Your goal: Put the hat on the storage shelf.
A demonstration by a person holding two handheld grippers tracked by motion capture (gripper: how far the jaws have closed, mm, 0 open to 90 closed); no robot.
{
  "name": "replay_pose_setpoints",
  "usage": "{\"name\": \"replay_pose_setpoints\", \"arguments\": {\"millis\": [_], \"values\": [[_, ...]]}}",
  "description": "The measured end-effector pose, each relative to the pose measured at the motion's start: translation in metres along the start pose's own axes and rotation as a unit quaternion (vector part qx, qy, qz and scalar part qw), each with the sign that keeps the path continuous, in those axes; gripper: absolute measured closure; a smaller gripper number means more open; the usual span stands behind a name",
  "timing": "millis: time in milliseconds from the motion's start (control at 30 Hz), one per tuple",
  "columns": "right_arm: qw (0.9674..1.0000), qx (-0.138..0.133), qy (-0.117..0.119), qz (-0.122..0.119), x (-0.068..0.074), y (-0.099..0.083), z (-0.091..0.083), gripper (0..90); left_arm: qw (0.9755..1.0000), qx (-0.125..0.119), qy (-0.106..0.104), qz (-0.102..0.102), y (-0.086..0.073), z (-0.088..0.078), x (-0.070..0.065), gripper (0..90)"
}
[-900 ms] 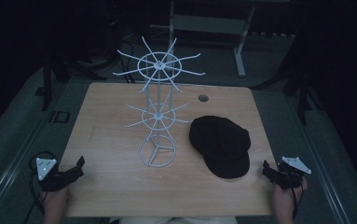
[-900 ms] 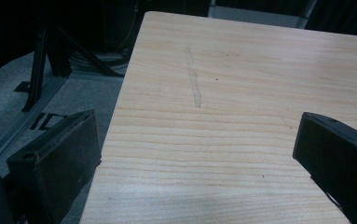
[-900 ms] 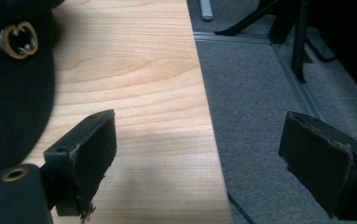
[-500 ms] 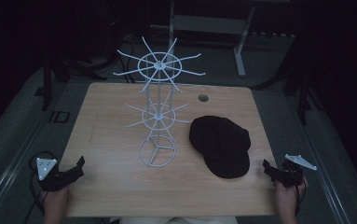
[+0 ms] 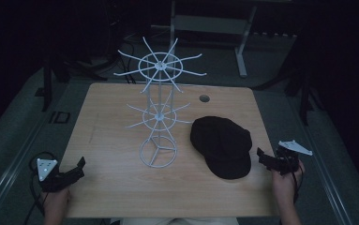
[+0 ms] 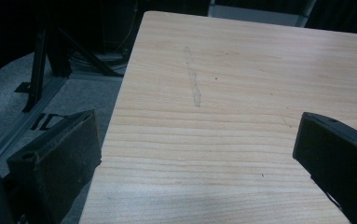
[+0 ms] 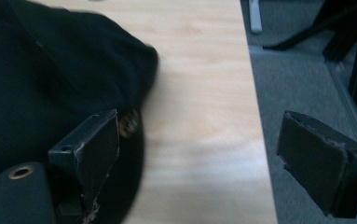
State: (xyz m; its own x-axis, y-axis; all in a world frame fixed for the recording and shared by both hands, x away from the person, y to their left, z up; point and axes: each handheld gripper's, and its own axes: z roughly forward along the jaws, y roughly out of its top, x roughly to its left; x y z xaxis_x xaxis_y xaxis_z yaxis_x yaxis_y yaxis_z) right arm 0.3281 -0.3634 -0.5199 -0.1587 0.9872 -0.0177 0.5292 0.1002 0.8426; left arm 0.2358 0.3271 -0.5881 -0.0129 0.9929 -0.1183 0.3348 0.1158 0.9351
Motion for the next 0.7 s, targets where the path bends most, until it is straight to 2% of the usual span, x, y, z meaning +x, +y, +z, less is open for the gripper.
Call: {"name": "replay_pose_setpoints", "arguments": {"millis": [133, 200, 333, 367, 500, 667, 700], "values": [[0.9997, -0.007, 0.011, -0.020, 0.014, 0.013, 0.002, 12.6, 1.0000, 0.001, 0.000, 0.000, 0.000, 0.000, 0.000, 1.4], [0.9994, -0.002, 0.015, -0.030, 0.021, 0.021, 0.005, 12.2, 1.0000, 0.001, 0.000, 0.000, 0.000, 0.000, 0.000, 1.4], [0.9988, -0.005, 0.027, -0.040, 0.033, 0.031, 0.008, 12.0, 1.0000, 0.001, 0.000, 0.000, 0.000, 0.000, 0.000, 1.4], [0.9984, -0.008, 0.038, -0.042, 0.038, 0.038, 0.009, 12.7, 1.0000, 0.001, 0.000, 0.000, 0.000, 0.000, 0.000, 1.4], [0.9970, -0.011, 0.058, -0.049, 0.049, 0.053, 0.011, 13.1, 1.0000, 0.001, -0.001, 0.000, 0.000, 0.000, 0.000, 1.4], [0.9964, -0.008, 0.061, -0.059, 0.067, 0.070, 0.017, 13.1, 1.0000, 0.001, -0.001, 0.000, 0.000, 0.000, 0.000, 1.5], [0.9964, -0.008, 0.061, -0.059, 0.067, 0.070, 0.017, 13.1, 1.0000, 0.001, -0.001, 0.000, 0.000, 0.000, 0.000, 1.4]]}}
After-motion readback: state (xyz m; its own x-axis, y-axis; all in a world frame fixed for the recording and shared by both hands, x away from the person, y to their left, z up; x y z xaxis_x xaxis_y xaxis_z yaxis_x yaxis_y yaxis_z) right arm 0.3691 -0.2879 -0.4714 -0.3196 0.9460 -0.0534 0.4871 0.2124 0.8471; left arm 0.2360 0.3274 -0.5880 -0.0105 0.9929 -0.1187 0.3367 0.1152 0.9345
